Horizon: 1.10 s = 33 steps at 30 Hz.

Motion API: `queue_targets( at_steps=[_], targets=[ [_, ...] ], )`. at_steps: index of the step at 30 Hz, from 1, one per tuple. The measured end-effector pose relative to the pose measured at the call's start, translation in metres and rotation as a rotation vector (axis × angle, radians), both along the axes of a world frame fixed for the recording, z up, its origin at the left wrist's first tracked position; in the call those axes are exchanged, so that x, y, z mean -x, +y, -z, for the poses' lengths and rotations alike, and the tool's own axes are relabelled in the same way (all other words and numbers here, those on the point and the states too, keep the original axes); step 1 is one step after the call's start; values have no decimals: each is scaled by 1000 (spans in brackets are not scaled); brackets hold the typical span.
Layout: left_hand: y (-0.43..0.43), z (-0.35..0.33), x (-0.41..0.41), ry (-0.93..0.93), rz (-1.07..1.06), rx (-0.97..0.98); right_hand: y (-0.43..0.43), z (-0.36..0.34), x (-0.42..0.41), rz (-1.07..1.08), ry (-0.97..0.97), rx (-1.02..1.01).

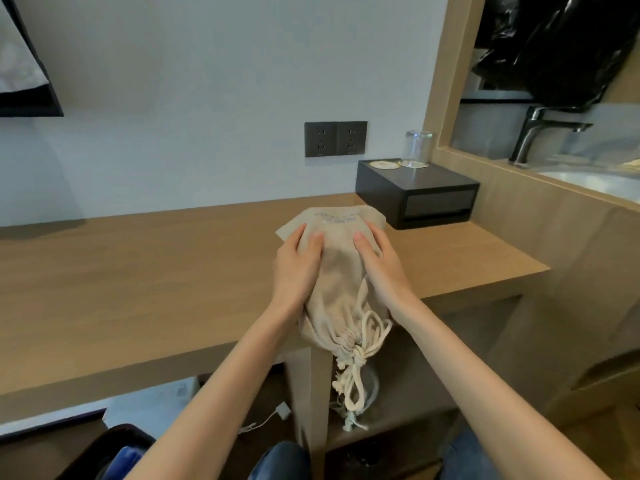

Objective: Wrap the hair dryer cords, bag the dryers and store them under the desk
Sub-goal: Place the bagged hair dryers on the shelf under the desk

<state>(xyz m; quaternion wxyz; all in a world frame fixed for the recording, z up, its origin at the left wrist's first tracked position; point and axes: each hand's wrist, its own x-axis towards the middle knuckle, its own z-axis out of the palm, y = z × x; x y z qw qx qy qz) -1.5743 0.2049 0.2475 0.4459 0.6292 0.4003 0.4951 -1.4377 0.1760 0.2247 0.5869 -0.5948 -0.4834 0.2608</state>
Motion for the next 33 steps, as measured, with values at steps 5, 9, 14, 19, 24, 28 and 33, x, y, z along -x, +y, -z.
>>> queue_targets(
  at_steps=[5,9,14,19,24,28,33],
  targets=[
    [-51,0,-29,-5,94,-55,-67,-3,-21,149,70,-127],
    [-88,10,-48,7,189,-59,-121,3,-34,232,106,-140],
    [-128,38,-60,61,308,-6,-178,27,-47,320,87,-67],
    [-158,70,-66,141,368,1,-215,63,-49,410,117,5],
    [-164,110,-66,188,401,47,-226,105,-48,460,148,60],
    [-149,148,-68,168,383,158,-208,135,-49,421,189,175],
    [-123,181,-79,180,323,238,-170,165,-65,373,236,314]
  ],
)
